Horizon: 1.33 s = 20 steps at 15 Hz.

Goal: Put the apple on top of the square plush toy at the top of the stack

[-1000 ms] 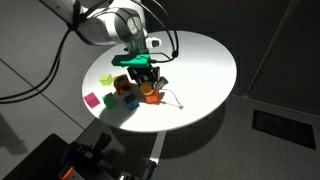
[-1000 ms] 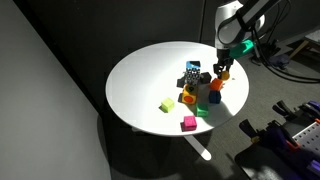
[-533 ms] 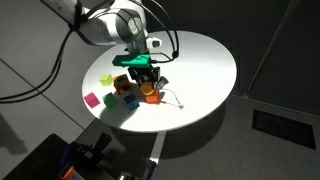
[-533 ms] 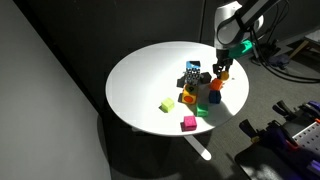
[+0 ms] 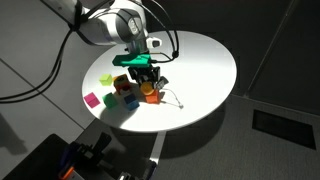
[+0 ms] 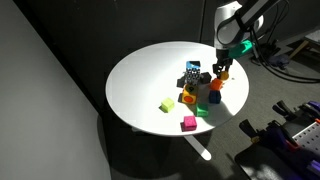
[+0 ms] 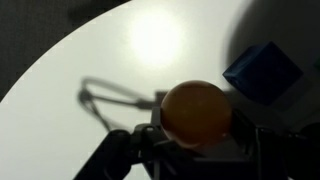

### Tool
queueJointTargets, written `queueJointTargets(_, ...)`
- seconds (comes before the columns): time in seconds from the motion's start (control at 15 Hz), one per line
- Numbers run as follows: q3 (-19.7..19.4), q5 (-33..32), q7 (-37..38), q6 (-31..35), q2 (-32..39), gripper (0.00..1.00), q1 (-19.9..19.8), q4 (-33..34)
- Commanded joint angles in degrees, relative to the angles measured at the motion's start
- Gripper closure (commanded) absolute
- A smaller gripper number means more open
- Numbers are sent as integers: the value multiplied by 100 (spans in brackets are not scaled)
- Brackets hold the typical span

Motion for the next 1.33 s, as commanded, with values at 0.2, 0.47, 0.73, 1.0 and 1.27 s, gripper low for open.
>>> queueJointTargets(0.2,17,-18,6,-88,-358,56,72,92)
queueJointTargets(0.47,61,-33,-20,-186,-572,56,141,185)
queueJointTargets(0.73,155,-23,-35,-370,-671,56,216,416)
queueJointTargets(1.0,236,10,-72,-569,-636,56,273,779)
queueJointTargets(1.27,289,-2,-37,-787,-525,56,342,1158)
